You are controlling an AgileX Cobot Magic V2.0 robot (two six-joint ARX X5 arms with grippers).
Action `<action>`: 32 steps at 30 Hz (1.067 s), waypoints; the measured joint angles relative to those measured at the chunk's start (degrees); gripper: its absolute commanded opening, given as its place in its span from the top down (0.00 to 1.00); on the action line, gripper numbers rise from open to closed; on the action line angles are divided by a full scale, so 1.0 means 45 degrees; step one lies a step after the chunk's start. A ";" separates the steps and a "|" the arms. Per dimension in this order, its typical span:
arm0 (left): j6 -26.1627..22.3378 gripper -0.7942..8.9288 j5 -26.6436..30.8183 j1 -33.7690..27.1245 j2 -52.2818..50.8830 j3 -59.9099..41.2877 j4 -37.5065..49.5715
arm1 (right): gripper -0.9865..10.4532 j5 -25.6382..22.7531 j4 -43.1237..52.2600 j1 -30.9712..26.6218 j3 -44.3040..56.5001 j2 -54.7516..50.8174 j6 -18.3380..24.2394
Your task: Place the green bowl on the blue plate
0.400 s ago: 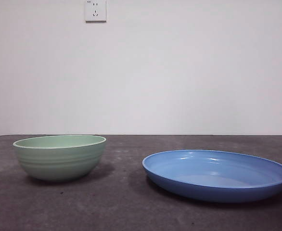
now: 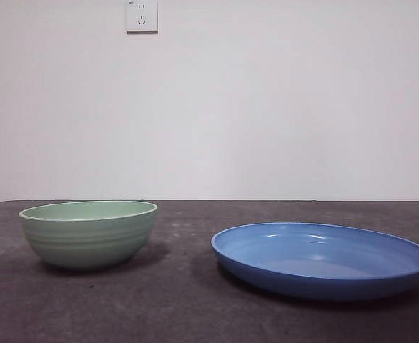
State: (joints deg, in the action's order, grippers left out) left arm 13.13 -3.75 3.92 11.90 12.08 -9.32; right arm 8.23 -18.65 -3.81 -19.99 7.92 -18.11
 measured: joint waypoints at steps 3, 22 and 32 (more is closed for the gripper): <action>0.0155 0.90 -0.0860 0.0131 0.1069 0.1273 -0.0330 | 0.90 0.0724 -0.0534 0.0000 -0.1394 0.0947 -0.0049; -0.0102 0.90 -0.6664 0.1559 0.8296 0.9092 -0.3925 | 0.90 0.6611 -0.4022 0.0257 -0.6931 0.6203 0.1370; -0.0699 0.90 -0.7155 0.2079 0.8689 0.9578 -0.4877 | 0.90 0.7140 -0.4901 0.1258 -0.6980 0.6965 0.2278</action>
State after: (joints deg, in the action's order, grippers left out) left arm 9.98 -35.94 13.28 51.00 55.18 -31.27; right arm 40.36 -40.71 1.85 -51.40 39.27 -7.86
